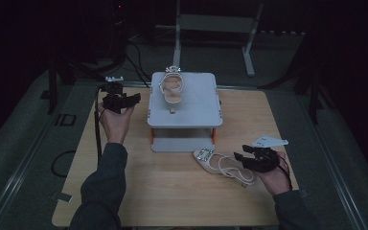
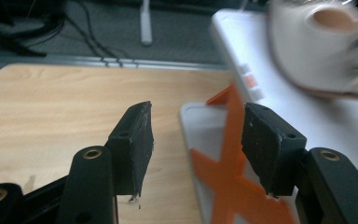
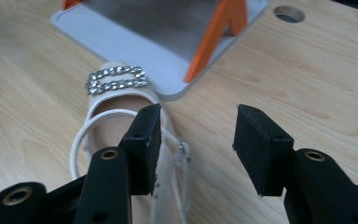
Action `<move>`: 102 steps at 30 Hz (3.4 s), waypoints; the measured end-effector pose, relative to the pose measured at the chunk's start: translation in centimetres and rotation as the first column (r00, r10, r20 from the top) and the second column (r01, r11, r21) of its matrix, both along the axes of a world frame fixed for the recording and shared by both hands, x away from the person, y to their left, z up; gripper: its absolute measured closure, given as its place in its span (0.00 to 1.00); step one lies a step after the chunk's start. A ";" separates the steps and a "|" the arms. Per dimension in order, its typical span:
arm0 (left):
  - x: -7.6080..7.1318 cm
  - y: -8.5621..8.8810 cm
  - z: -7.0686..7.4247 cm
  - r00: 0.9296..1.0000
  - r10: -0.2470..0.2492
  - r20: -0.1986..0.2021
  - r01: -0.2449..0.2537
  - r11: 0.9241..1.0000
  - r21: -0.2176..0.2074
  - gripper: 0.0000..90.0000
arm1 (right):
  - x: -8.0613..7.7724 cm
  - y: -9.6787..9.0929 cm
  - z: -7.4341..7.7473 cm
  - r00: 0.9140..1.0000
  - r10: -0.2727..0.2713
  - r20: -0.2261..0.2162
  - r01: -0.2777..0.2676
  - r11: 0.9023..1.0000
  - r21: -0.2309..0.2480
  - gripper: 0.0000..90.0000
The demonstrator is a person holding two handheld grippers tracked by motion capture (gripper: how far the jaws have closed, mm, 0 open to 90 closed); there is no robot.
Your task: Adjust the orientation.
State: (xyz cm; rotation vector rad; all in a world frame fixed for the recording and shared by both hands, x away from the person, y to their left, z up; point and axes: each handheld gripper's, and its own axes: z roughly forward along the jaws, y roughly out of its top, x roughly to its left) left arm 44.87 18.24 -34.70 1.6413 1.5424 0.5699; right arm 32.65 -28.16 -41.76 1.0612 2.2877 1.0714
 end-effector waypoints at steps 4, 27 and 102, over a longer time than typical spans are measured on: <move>0.1 0.4 -1.2 0.999 0.041 -0.010 -0.040 0.999 0.014 0.49 | 0.0 0.7 -0.2 1.000 0.028 -0.006 -0.028 0.999 -0.018 0.58; 1.3 0.8 -6.4 0.992 0.118 0.050 -0.120 0.992 0.045 0.49 | 2.0 2.5 -2.4 0.985 0.100 -0.143 -0.120 0.984 -0.134 0.68; 0.3 -0.4 -15.8 0.993 0.105 -0.059 -0.099 0.990 0.097 0.46 | 4.9 -7.5 -1.6 0.903 -0.285 -0.322 0.323 0.944 0.070 0.92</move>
